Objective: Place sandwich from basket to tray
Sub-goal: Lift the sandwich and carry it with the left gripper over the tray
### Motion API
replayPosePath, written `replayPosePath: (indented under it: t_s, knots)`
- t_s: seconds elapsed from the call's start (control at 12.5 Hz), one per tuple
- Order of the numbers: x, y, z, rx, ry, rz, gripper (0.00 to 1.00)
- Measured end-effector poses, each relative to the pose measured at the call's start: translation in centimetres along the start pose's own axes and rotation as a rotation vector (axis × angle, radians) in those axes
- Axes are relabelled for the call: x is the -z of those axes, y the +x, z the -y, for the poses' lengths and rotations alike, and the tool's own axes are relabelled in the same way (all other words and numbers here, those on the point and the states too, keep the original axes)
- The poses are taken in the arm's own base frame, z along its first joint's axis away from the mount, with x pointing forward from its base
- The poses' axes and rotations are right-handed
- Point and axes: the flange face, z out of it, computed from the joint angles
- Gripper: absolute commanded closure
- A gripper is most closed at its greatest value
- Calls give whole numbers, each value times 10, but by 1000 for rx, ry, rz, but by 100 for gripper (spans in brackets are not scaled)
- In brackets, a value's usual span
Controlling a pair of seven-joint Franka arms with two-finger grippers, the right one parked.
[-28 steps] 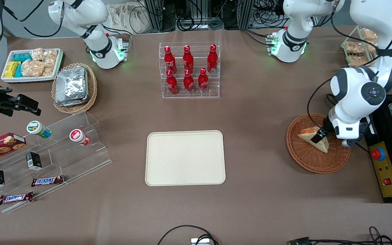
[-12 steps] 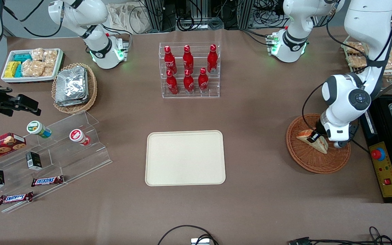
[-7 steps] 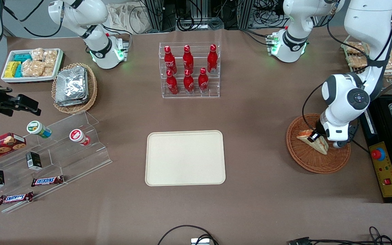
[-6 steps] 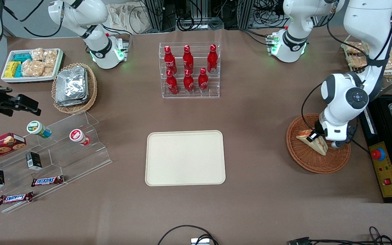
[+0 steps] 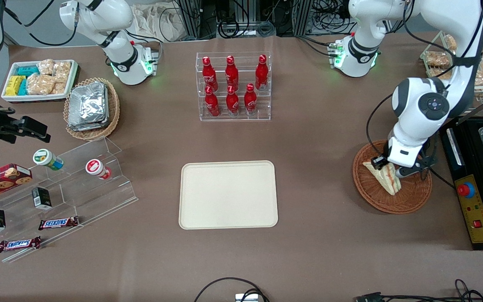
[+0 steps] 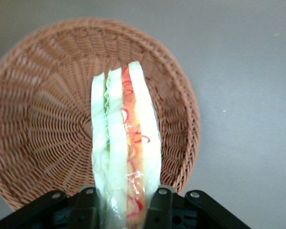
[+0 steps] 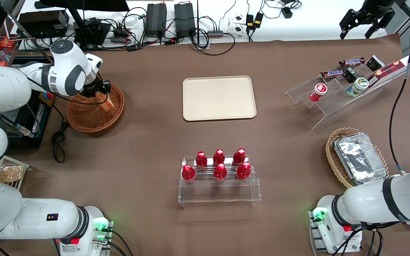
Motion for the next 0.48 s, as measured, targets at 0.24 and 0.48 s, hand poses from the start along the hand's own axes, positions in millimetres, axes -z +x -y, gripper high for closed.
replayPosePath:
  t_s: [0.24,0.48]
  knots:
    - [44,5,-23,-115,20,21,74]
    - [108,10,-77,-197,23,24,74]
